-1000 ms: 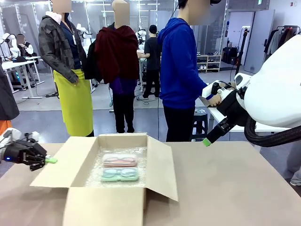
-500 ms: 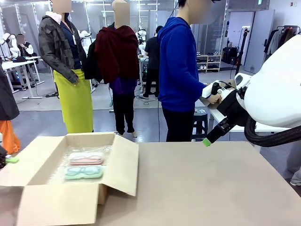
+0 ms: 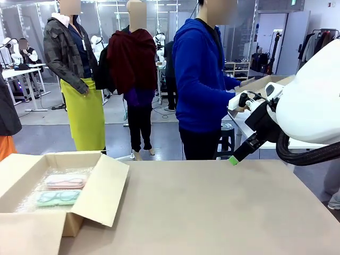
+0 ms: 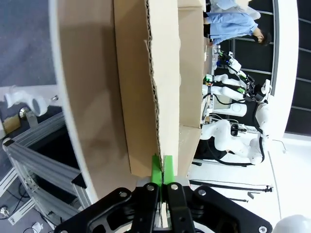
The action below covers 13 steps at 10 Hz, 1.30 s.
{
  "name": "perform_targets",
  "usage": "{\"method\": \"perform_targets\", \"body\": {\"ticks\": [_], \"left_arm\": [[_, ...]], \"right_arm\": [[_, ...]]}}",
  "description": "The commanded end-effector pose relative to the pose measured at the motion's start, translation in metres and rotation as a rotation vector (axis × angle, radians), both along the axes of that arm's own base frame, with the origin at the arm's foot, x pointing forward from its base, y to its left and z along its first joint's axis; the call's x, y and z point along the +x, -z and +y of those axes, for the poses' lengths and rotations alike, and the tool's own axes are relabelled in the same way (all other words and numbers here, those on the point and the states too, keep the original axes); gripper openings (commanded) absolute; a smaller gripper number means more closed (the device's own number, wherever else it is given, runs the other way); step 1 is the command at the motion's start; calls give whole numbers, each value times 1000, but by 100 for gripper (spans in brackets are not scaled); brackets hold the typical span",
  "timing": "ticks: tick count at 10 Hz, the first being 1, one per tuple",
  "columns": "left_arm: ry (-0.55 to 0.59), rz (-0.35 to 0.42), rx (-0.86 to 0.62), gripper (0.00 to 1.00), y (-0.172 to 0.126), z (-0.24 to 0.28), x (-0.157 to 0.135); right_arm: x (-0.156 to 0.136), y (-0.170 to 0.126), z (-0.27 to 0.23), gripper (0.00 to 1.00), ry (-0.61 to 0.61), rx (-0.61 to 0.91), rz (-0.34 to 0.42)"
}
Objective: Pack the glasses set securely to prepare it for shipping.
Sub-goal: Position the Package Box on the left side of the table.
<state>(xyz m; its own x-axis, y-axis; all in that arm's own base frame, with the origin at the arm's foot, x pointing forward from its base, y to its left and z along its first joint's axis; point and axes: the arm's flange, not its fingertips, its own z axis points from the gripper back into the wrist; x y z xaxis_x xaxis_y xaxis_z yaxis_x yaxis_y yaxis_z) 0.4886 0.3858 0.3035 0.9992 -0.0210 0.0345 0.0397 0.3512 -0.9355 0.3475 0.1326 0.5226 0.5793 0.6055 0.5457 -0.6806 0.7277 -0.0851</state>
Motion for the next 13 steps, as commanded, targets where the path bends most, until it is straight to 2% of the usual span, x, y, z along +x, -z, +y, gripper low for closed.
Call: {"method": "perform_targets", "body": {"ticks": [1,2,3,9,12,13], "left_arm": [[-1,26,12,1,1,12,3],[-33,44,0,1,3,3,4],[-8,3,10,1,0,10,-3],[-13,11,0,1,2,9,-1],[4,-41,7,58,-12,9,-5],[13,-47,5,80,-14,9,-7]], "right_arm": [[-1,0,4,100,12,2,1],[-1,0,4,100,12,2,1],[-1,0,4,100,12,2,1],[-1,0,4,100,12,2,1],[-1,0,4,100,12,2,1],[-1,0,4,100,12,2,1]]}}
